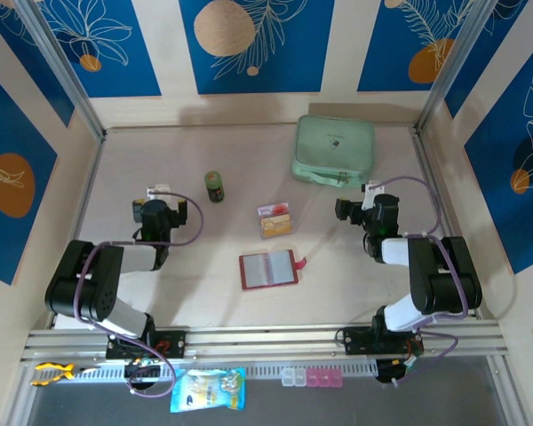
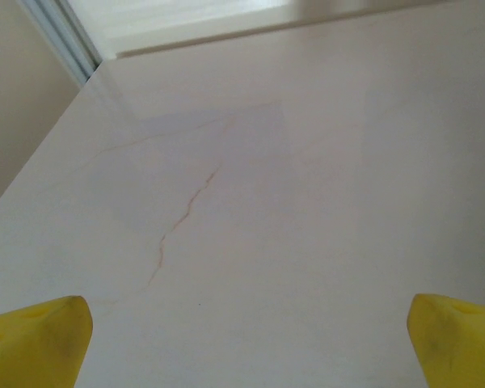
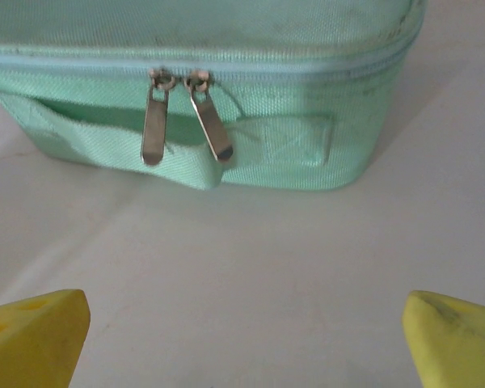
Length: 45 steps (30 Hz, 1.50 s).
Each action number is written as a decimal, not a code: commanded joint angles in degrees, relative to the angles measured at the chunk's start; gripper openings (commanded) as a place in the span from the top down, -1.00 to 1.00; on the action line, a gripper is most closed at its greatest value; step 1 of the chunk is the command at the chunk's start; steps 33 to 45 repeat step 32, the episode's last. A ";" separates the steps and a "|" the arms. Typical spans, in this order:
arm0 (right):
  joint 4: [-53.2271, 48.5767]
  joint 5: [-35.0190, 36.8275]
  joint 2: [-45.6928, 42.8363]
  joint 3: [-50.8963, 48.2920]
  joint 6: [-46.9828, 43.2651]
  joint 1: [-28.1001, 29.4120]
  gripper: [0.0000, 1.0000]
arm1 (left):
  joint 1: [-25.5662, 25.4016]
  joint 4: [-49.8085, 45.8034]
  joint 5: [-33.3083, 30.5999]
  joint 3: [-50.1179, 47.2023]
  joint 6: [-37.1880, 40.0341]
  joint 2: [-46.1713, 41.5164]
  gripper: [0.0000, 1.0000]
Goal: Take the credit cards out of the card holder
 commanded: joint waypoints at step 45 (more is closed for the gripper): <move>6.42 -3.32 0.56 -0.65 0.22 -0.51 -0.98 | 2.70 10.66 8.12 -3.21 -0.13 3.11 -0.99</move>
